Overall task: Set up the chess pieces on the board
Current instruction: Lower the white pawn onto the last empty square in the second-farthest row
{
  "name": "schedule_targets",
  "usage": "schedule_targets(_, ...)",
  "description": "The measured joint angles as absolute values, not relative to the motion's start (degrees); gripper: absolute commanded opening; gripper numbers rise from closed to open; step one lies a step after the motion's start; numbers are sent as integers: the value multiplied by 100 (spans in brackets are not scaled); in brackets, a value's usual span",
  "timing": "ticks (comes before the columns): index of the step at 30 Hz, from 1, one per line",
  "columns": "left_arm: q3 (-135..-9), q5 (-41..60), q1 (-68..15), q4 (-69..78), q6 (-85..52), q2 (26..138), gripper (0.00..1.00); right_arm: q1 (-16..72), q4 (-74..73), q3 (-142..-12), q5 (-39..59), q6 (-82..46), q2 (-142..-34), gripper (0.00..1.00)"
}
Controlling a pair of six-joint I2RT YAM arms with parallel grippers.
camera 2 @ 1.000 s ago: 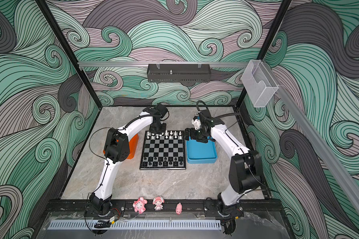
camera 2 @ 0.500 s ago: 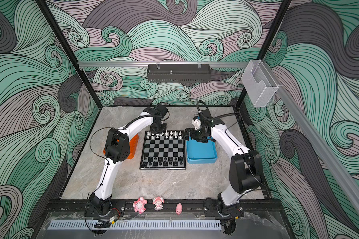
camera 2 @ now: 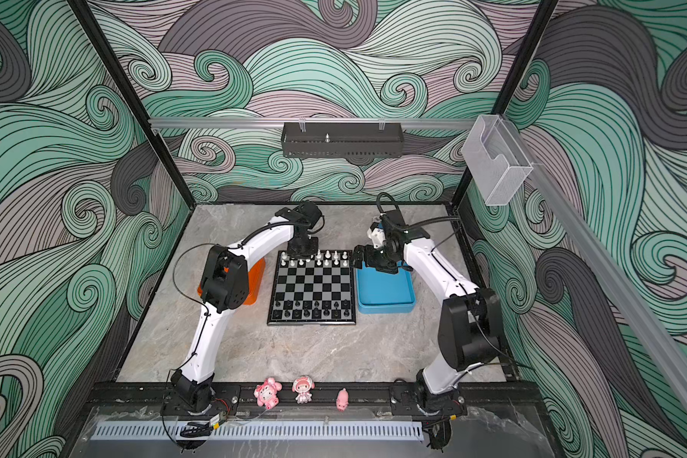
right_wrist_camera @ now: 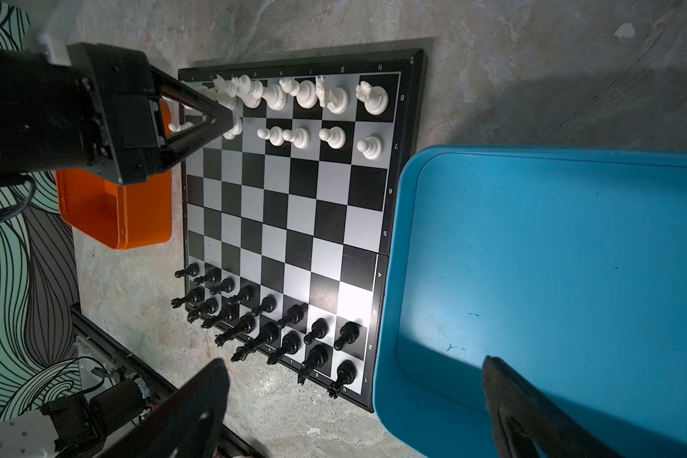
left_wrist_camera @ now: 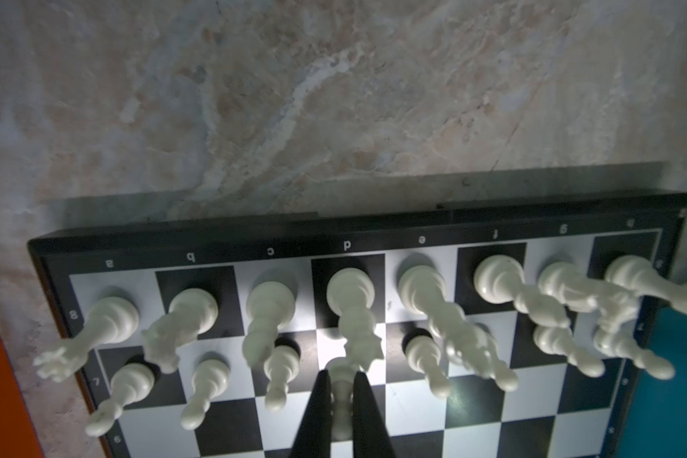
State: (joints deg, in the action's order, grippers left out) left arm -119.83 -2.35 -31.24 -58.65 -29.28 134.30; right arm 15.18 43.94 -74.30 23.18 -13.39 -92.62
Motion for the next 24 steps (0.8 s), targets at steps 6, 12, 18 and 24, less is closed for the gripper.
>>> schedule_targets(6, -11979, -235, -3131, -5841, -3004, 13430, 10, 1518, 4390, -7419, 2322, -1323, -9262, 99)
schedule_targets(12, -11893, -235, -3133, -5804, -3074, 13430, 10, 1518, 4392, -7380, 2331, -1319, -9266, 99)
schedule_targets(18, -11867, -235, -3133, -5778, -3201, 13443, 10, 1518, 4390, -7378, 2351, -1302, -9271, 99)
schedule_targets(24, -11834, -233, -3133, -5730, -3262, 13443, 10, 1518, 4390, -7378, 2373, -1297, -9271, 99)
